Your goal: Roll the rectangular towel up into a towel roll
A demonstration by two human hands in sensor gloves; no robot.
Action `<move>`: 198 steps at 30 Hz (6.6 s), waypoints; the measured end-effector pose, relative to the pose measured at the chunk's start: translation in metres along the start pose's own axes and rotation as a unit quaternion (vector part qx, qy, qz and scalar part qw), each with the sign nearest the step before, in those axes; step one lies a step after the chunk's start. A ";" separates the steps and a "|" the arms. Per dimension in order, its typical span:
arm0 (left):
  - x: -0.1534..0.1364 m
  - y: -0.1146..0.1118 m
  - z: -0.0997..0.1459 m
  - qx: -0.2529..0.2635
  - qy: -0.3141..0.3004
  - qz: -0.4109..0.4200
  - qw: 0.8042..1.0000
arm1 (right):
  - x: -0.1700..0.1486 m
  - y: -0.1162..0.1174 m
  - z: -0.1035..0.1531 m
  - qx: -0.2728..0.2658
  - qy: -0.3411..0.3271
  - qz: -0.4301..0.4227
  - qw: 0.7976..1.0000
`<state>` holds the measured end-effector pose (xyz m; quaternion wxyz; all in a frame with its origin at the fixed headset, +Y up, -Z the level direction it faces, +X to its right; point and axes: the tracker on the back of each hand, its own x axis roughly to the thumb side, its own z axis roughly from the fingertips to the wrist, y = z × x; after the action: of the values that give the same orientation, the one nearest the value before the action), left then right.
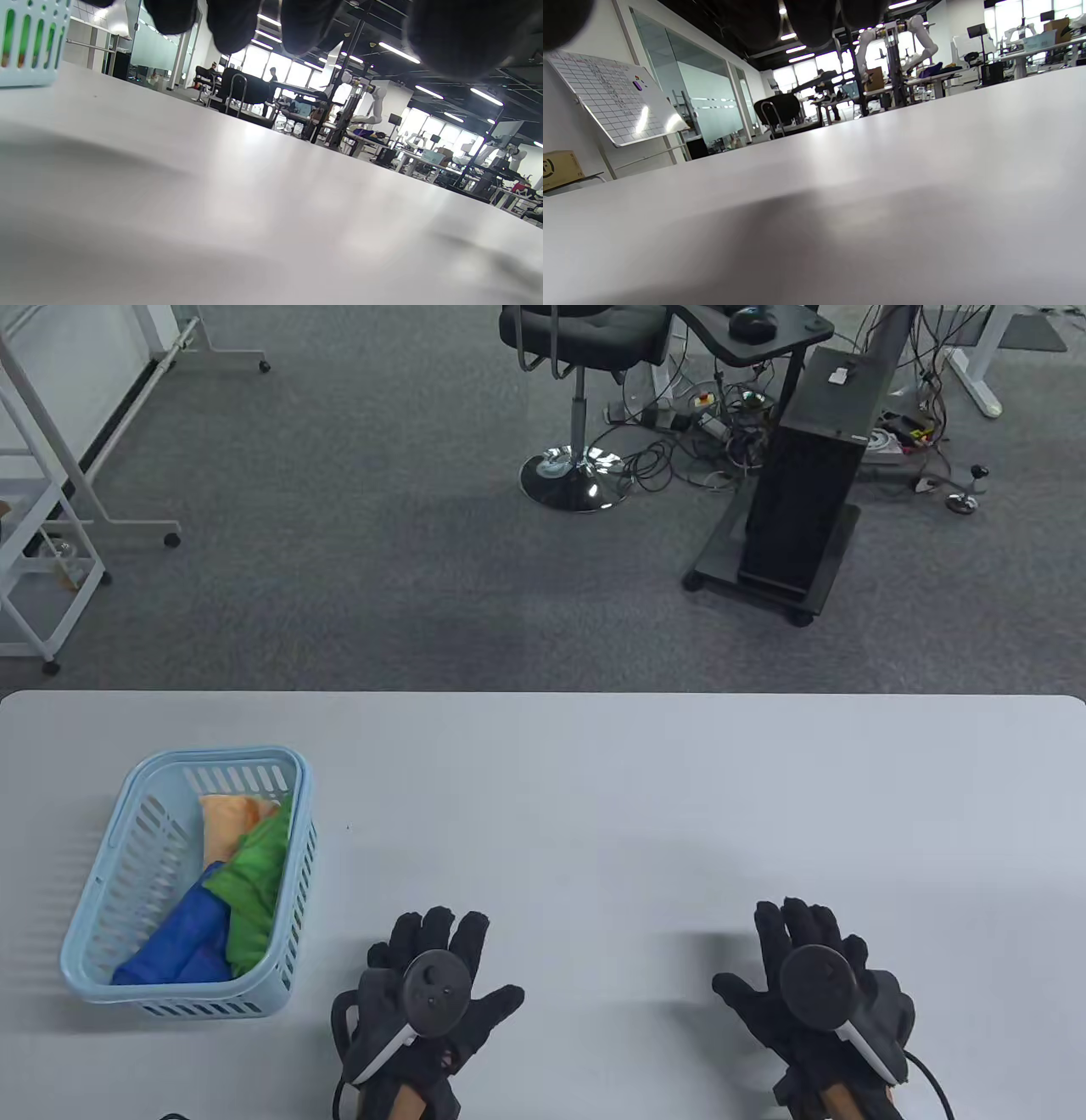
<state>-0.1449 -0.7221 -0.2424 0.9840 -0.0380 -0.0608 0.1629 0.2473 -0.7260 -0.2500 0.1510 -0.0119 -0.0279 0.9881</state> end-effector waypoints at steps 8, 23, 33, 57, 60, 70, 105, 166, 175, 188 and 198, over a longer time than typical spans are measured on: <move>0.000 -0.001 0.000 -0.003 0.000 0.004 1.000 | 0.000 0.001 0.000 0.005 0.001 0.001 1.000; 0.001 -0.002 -0.002 -0.013 0.005 0.000 1.000 | 0.000 0.001 -0.001 0.012 0.003 0.001 1.000; 0.002 -0.003 -0.003 -0.019 0.002 -0.005 1.000 | 0.000 0.002 -0.001 0.022 0.004 0.001 1.000; 0.017 0.003 -0.001 0.003 0.013 -0.005 1.000 | 0.002 0.008 -0.002 0.046 0.002 0.009 0.999; 0.028 0.013 -0.001 0.023 0.012 -0.004 1.000 | 0.003 0.009 -0.002 0.048 0.002 0.009 0.999; 0.033 0.083 -0.030 0.050 0.056 -0.023 0.997 | 0.003 0.010 -0.003 0.054 -0.003 0.005 0.999; -0.175 0.150 -0.088 -0.106 0.382 -0.079 0.915 | -0.001 0.015 -0.005 0.102 0.006 0.013 0.995; 0.175 0.247 -0.040 0.125 -0.236 0.394 0.879 | -0.006 0.018 -0.008 0.128 0.013 -0.006 0.992; 0.117 0.127 -0.045 0.068 -0.084 0.195 0.975 | -0.008 0.017 -0.007 0.122 0.017 -0.005 0.992; 0.023 -0.016 -0.016 0.002 0.011 0.343 0.939 | -0.006 0.020 -0.007 0.119 0.013 -0.002 0.993; 0.070 -0.036 -0.007 -0.069 -0.100 0.320 0.940 | 0.044 0.011 0.010 0.107 -0.088 -0.178 0.974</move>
<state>-0.0669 -0.7340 -0.2380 0.8640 -0.1073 -0.1545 0.4671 0.2020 -0.7234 -0.2417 0.3219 0.0970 0.0634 0.9397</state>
